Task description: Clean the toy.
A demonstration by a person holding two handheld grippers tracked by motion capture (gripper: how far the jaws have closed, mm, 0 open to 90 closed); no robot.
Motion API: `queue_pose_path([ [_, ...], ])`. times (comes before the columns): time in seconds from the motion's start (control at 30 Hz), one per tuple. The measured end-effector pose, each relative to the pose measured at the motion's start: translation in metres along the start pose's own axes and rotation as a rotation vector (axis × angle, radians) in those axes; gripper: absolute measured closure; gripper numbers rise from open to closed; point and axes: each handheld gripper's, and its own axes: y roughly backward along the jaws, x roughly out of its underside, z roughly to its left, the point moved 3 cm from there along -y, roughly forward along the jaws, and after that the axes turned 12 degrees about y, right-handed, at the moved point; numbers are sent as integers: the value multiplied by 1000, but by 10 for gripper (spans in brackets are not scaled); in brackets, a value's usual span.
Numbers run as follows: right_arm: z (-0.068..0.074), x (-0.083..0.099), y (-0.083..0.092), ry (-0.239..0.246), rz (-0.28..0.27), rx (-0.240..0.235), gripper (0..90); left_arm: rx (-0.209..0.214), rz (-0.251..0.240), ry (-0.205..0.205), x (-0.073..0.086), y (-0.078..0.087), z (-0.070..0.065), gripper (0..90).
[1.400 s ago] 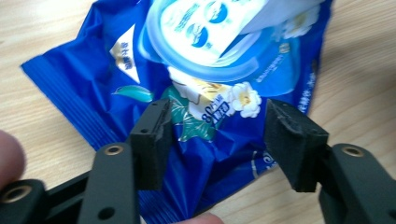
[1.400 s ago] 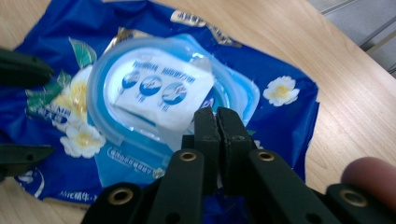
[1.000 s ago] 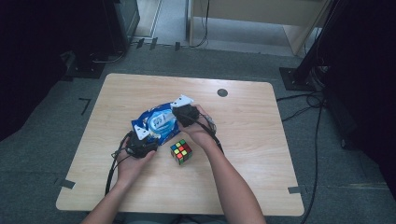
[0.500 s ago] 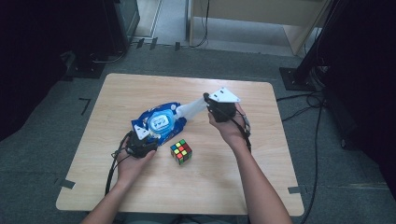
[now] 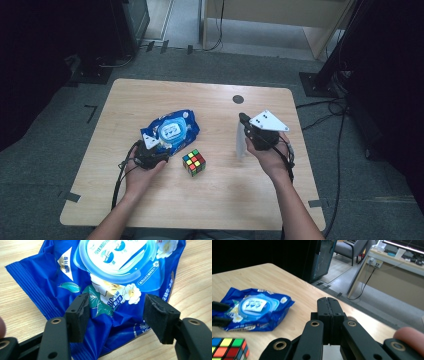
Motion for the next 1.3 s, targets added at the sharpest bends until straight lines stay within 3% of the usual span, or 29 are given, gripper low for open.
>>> queue_pose_path([
  [0.13,2,20,12,-67,8,3,900,38,-19,-1,0,4,1,344],
  [0.27,5,47,17,-112,56,-1,879,68,-48,11,-1,9,3,306],
  [0.37,12,71,16,-152,114,-56,754,93,-68,31,-1,14,6,273],
  [0.43,16,81,18,-165,123,-88,671,121,-80,25,0,19,5,258],
  [0.53,20,89,20,-180,114,-111,593,184,-103,-7,1,29,-1,235],
  [0.67,22,95,19,-201,136,-99,517,283,-124,-51,2,40,-18,220],
  [0.73,21,96,19,-217,133,-98,509,300,-124,-74,2,41,-23,208],
  [0.8,21,100,19,-223,138,-94,500,387,-99,-161,10,43,-44,190],
  [0.93,23,106,17,-233,152,-97,501,461,-53,-226,18,39,-63,151],
  [1.17,30,115,8,-245,184,-120,501,401,35,-221,20,18,-72,144],
  [1.3,34,118,3,-240,197,-128,501,381,53,-253,20,14,-78,144],
])
